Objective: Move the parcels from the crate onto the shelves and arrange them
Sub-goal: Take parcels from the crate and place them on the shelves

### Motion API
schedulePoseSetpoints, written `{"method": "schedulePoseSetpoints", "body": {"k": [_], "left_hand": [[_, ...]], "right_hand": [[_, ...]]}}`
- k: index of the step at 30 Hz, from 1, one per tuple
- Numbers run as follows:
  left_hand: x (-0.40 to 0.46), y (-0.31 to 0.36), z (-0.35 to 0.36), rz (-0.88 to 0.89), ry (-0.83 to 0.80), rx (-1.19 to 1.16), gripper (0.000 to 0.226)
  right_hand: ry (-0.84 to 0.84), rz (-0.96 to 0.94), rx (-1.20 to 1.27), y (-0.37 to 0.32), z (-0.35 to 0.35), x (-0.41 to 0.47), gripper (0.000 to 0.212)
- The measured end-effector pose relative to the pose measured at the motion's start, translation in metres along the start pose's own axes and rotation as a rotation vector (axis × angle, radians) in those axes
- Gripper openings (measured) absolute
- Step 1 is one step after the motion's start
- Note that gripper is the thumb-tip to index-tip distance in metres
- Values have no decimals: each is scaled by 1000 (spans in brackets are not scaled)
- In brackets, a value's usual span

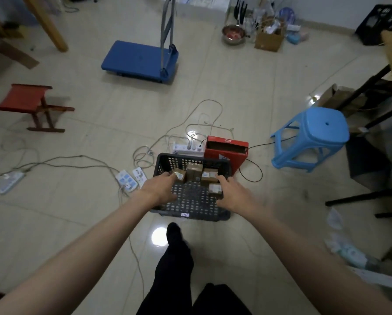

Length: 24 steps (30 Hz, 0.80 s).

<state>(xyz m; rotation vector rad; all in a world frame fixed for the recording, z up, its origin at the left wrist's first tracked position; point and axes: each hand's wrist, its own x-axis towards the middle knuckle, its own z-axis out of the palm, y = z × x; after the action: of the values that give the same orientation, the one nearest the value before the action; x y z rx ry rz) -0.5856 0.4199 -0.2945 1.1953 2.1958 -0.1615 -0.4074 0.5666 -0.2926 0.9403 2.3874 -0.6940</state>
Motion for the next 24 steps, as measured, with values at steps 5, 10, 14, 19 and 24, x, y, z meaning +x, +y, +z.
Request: {"method": "schedulePoseSetpoints", "body": {"k": [5, 10, 14, 19, 24], "left_hand": [[78, -23, -6, 0, -98, -70, 58], [149, -39, 11, -7, -181, -163, 52], [211, -52, 46, -56, -243, -257, 48], [291, -66, 114, -173, -290, -538, 47], [382, -83, 192, -310, -287, -827, 57]], "right_hand": [[-34, 54, 115, -5, 1, 75, 74], [-82, 120, 227, 11, 19, 145, 63], [-138, 161, 304, 35, 46, 208, 54], [-195, 294, 569, 70, 103, 302, 56], [-210, 434, 900, 100, 172, 402, 56]]}}
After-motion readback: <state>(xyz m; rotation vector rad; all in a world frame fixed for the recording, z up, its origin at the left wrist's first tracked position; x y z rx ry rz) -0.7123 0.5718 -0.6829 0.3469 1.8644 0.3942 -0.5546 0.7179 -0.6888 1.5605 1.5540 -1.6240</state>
